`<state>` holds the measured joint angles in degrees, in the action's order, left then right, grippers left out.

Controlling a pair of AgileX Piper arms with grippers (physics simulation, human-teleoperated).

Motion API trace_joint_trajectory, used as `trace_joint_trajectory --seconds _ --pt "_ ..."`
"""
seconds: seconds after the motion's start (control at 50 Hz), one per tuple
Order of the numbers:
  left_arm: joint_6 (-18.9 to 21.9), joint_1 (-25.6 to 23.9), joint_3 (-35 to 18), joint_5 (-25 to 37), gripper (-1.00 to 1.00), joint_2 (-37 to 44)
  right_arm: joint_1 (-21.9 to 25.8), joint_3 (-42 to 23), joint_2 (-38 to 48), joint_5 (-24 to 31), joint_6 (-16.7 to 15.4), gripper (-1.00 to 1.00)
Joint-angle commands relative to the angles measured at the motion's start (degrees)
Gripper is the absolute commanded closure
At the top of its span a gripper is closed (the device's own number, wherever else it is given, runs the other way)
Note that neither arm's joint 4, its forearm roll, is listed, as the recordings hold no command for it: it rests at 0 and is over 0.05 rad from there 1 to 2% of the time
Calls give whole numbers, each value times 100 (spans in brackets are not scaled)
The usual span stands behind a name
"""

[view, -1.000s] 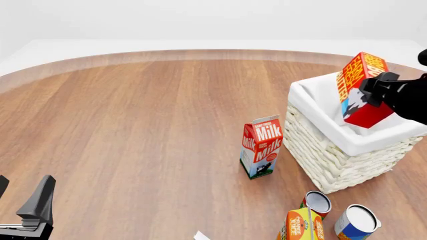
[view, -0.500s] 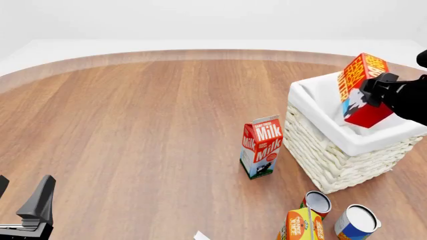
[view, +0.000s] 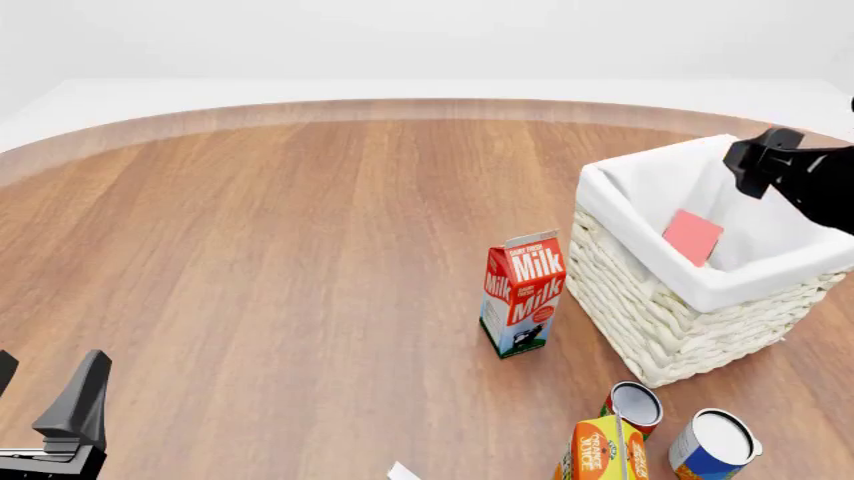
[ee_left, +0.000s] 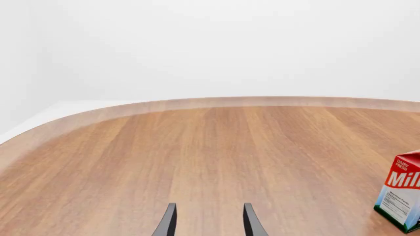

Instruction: Pick up the cream cheese box and the butter, and put them in the basket.

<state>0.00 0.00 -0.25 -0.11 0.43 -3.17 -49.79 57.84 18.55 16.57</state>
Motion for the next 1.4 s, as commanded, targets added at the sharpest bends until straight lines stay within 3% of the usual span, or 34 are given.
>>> trace_joint_trajectory --seconds 0.02,0.3,0.62,1.0,1.24,1.4 --pt "0 0 0 0 -100 0 40 -80 -21 59 -56 -100" --pt "0 0 0 0 -100 0 613 -536 -192 580 -198 -100" --pt "0 0 0 0 -100 0 2199 -1822 -37 1760 -605 -100" --pt "0 0 0 0 -100 0 3313 -2341 347 2196 -1002 -100" --pt "0 0 0 0 -100 0 3914 -2645 587 2455 -1147 -100" --pt "0 0 0 0 -100 0 4317 -2762 826 2483 -1083 -100"
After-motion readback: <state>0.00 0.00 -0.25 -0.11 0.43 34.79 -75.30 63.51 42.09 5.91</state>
